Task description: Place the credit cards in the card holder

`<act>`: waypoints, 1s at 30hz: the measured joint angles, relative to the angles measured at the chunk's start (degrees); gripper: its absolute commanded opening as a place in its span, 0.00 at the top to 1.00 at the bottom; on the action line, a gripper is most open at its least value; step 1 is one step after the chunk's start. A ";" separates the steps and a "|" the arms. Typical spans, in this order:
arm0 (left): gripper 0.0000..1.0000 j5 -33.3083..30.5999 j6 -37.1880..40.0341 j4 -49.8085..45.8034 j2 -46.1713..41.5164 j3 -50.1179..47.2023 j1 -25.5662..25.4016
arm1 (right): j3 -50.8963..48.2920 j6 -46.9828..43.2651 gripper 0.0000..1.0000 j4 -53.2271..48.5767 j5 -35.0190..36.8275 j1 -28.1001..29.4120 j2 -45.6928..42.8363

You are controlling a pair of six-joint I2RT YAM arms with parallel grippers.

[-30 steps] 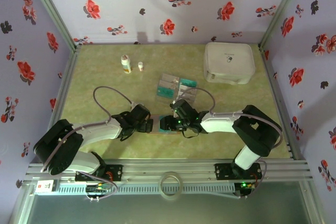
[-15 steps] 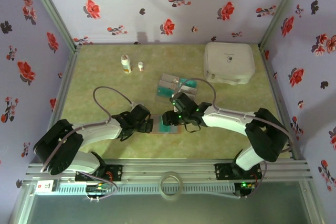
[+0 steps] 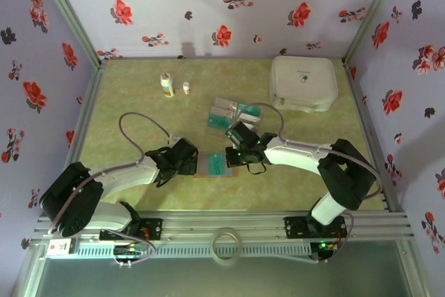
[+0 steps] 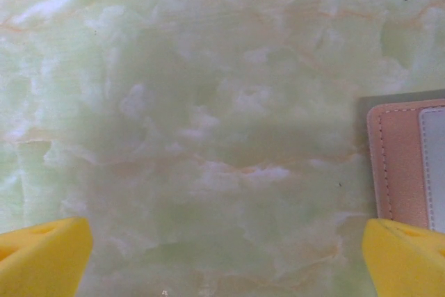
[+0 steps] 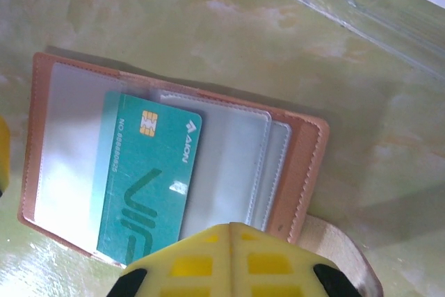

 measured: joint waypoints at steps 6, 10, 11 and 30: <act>0.00 0.00 0.00 0.20 1.16 0.00 0.00 | 2.03 0.00 0.98 0.17 -0.07 0.07 2.97; 0.00 0.00 0.00 0.74 1.73 0.00 0.00 | 2.73 0.00 0.99 0.37 -0.24 0.07 4.83; 0.00 0.00 0.00 0.92 1.92 0.00 0.00 | 2.89 0.02 0.99 0.42 -0.26 0.07 5.33; 0.00 0.22 0.02 3.26 3.06 -0.20 0.00 | 6.56 0.02 0.99 0.61 -1.55 2.03 9.79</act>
